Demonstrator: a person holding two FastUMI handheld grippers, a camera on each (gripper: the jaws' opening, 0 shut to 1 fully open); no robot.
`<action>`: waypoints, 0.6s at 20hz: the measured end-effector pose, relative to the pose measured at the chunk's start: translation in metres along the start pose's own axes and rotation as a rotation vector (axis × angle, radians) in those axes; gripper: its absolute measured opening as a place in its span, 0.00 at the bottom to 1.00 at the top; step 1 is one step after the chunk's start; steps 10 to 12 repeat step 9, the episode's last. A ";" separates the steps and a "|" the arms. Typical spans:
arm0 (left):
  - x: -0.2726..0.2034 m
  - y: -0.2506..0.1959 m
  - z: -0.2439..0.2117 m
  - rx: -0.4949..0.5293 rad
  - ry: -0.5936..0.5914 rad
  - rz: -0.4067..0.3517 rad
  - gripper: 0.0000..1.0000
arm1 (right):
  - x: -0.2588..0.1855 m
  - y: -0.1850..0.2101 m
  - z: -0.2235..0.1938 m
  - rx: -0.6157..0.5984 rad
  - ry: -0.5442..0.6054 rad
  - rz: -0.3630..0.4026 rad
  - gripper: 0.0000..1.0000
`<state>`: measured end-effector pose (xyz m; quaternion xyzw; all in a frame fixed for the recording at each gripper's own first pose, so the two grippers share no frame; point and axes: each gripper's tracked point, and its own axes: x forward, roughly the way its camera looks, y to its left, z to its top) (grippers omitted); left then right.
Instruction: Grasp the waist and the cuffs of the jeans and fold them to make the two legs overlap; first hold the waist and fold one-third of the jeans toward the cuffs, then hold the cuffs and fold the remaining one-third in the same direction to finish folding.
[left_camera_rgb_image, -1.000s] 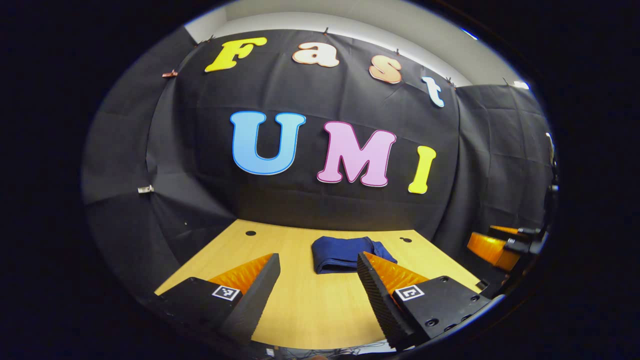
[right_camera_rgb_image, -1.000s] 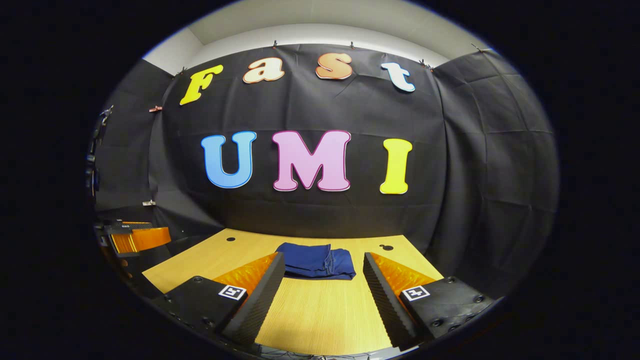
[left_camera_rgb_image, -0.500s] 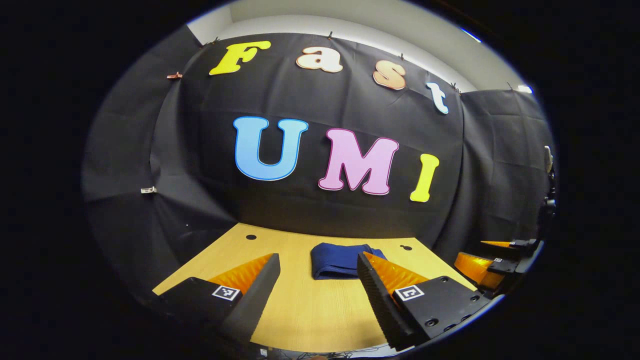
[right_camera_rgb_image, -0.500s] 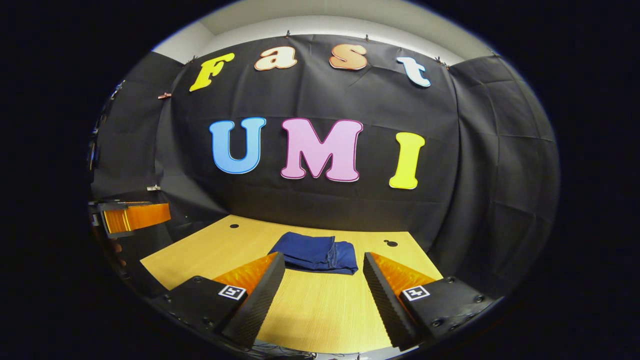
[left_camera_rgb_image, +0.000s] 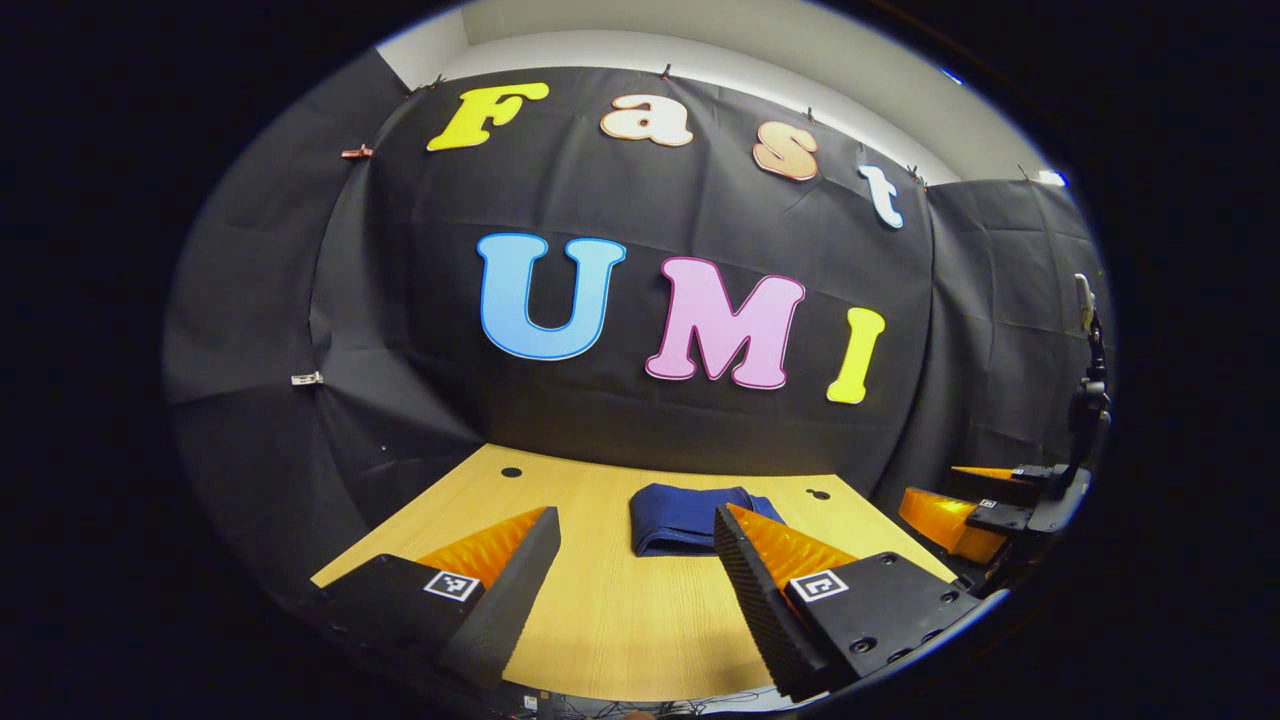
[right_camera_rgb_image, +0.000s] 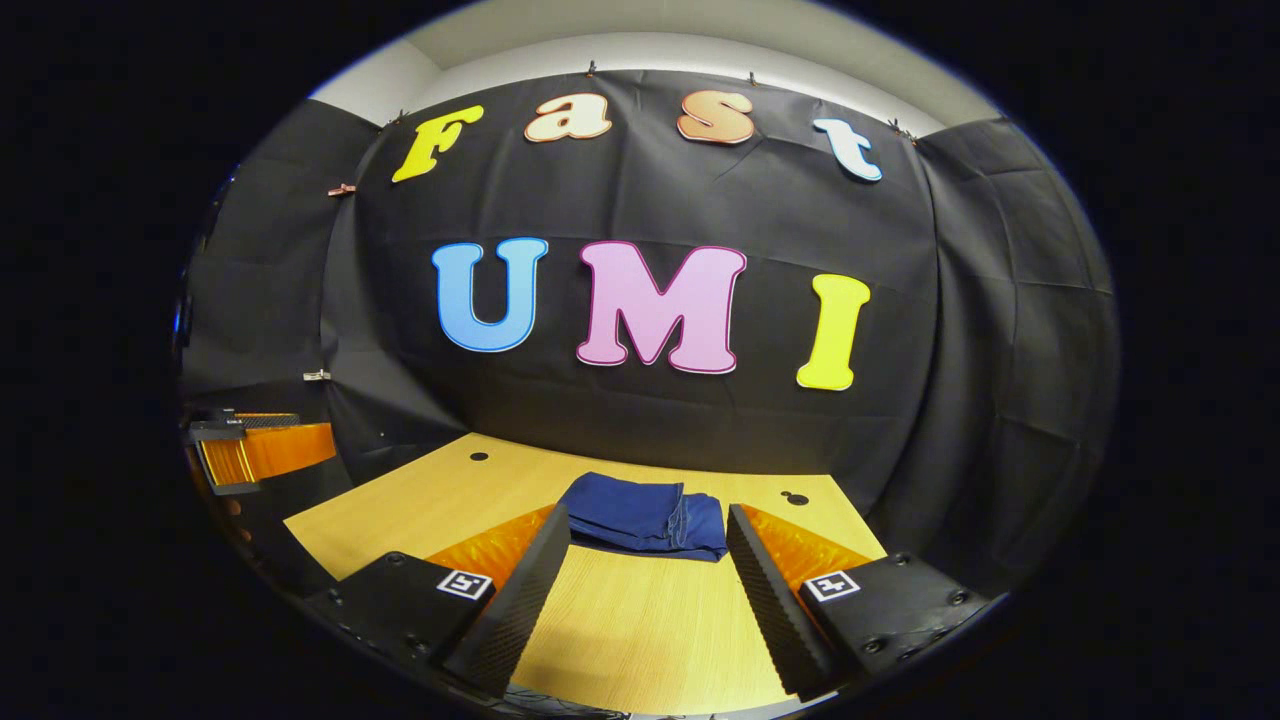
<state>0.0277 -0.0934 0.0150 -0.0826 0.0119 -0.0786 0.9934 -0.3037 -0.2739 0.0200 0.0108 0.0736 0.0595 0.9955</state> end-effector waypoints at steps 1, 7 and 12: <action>0.000 0.000 -0.001 -0.003 0.001 0.001 0.96 | 0.000 0.000 -0.001 -0.002 0.003 0.001 0.96; -0.005 0.002 -0.003 -0.009 0.004 0.013 0.96 | 0.000 -0.003 0.000 -0.005 -0.002 0.001 0.96; -0.004 0.001 -0.001 -0.009 -0.003 0.014 0.97 | 0.000 -0.006 0.001 -0.003 -0.008 -0.002 0.96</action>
